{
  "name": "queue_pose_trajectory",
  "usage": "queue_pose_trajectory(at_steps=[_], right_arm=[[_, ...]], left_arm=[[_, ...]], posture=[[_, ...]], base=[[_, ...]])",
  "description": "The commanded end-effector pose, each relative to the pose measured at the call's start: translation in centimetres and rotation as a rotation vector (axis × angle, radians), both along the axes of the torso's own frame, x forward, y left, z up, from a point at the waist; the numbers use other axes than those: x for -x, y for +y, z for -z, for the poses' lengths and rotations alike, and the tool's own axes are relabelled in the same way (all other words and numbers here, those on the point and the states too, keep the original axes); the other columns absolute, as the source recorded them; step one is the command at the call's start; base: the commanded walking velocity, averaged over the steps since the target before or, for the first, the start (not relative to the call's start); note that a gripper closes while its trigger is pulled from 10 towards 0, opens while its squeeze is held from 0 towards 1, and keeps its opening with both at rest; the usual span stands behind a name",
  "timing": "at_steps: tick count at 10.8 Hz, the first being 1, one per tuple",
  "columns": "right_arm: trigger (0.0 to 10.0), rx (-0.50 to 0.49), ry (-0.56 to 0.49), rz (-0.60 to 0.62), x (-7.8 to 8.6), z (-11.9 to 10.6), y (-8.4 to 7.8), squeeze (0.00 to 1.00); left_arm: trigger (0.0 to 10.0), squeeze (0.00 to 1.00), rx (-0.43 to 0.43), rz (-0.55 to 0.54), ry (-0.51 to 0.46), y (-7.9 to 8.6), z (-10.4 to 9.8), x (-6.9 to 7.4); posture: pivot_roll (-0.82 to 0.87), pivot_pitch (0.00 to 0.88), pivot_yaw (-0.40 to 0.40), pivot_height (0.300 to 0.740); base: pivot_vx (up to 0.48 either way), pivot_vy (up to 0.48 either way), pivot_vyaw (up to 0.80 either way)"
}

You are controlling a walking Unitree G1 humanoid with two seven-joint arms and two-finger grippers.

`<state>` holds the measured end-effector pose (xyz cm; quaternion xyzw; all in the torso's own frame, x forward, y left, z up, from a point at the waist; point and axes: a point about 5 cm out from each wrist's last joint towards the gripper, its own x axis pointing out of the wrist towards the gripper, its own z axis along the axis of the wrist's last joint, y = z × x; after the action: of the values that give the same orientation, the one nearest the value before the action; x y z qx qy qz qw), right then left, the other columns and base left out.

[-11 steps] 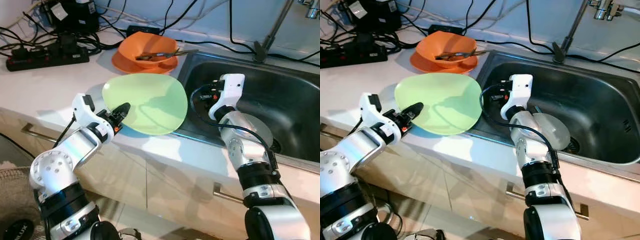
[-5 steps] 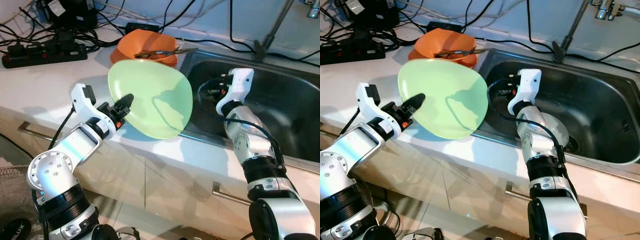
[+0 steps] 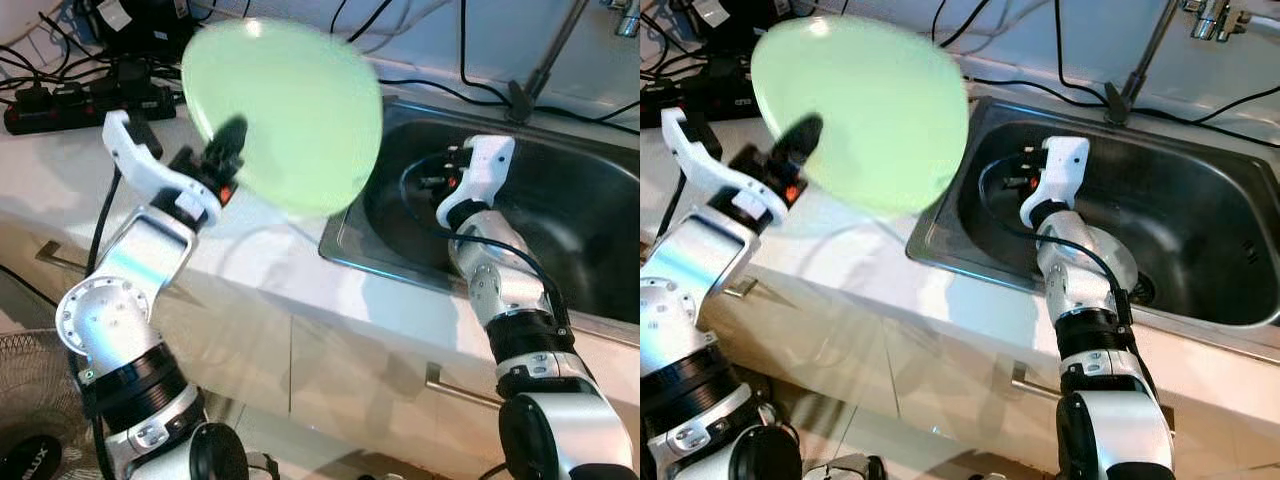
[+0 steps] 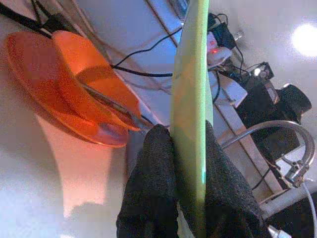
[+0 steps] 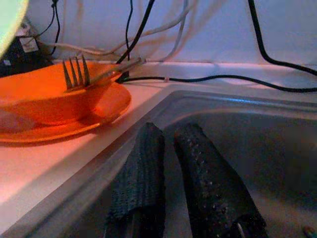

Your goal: Kitchen organization

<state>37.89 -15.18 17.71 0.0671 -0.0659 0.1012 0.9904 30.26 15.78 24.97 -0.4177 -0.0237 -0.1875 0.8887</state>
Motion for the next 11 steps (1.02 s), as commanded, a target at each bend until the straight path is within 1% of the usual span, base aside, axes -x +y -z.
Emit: queue_pose_trajectory(at_steps=[1, 2, 3, 4, 5, 6, 7, 8, 9, 10, 11], right_arm=[[10.0, -0.023, -0.028, 0.009, -0.3, -0.8, -0.1, 0.00], [10.0, -0.041, -0.035, 0.005, -0.4, -1.1, 0.0, 0.00], [10.0, -0.085, -0.049, -0.008, -0.5, -1.8, 0.1, 0.85], [10.0, -0.181, -0.067, -0.016, -0.8, -3.0, -0.2, 1.00], [10.0, -0.248, -0.078, -0.026, -1.0, -3.7, -0.6, 1.00], [10.0, -0.308, -0.087, -0.052, -1.0, -4.2, -0.8, 1.00], [10.0, -0.366, -0.091, -0.088, -0.9, -4.4, -1.0, 1.00], [10.0, -0.421, -0.083, -0.138, -0.6, -4.3, -0.7, 1.00], [10.0, -0.456, -0.074, -0.179, -0.4, -4.1, -0.4, 0.74], [10.0, -0.504, -0.067, -0.202, -0.3, -4.1, -0.2, 0.00], [10.0, -0.571, -0.054, -0.225, -0.2, -4.0, -0.1, 0.00]], left_arm=[[10.0, 0.00, 0.005, 0.046, -0.105, -0.9, -1.5, 0.4], [10.0, 0.00, 0.008, 0.043, -0.123, -1.1, -1.6, 0.2], [10.0, 0.00, 0.003, 0.029, -0.137, -1.1, -1.7, -0.4], [10.0, 0.00, -0.054, 0.000, -0.141, -1.5, -1.2, -1.9], [10.0, 0.00, -0.064, 0.004, -0.141, -2.2, -1.0, -2.7], [10.0, 0.00, -0.072, 0.030, -0.159, -2.8, -1.1, -2.9], [10.0, 0.00, -0.108, 0.034, -0.161, -3.1, -1.1, -3.1], [10.0, 0.00, -0.108, 0.024, -0.170, -2.9, -1.0, -3.5], [10.0, 0.00, -0.105, 0.014, -0.188, -2.8, -1.0, -3.8], [10.0, 0.00, -0.070, 0.000, -0.211, -2.7, -1.2, -3.9], [10.0, 0.00, -0.057, -0.004, -0.221, -2.5, -1.2, -3.9]], posture=[[0.15, 0.036, -0.054, 0.740], [0.15, 0.030, -0.056, 0.740], [0.16, 0.021, -0.059, 0.740], [0.16, 0.010, -0.061, 0.740], [0.15, 0.004, -0.060, 0.740], [0.14, 0.000, -0.056, 0.740], [0.13, 0.000, -0.052, 0.740], [0.13, 0.000, -0.050, 0.740], [0.13, 0.000, -0.048, 0.740], [0.13, 0.000, -0.046, 0.740], [0.12, 0.000, -0.045, 0.740]], base=[[0.000, 0.000, 0.00], [0.000, 0.000, 0.00], [0.000, 0.000, 0.00], [0.000, 0.000, 0.00], [0.000, 0.000, 0.00], [0.000, 0.000, 0.00], [0.000, 0.000, 0.00], [0.000, 0.000, 0.00], [0.000, 0.000, 0.00], [0.000, 0.000, 0.00], [0.000, 0.000, 0.00]])
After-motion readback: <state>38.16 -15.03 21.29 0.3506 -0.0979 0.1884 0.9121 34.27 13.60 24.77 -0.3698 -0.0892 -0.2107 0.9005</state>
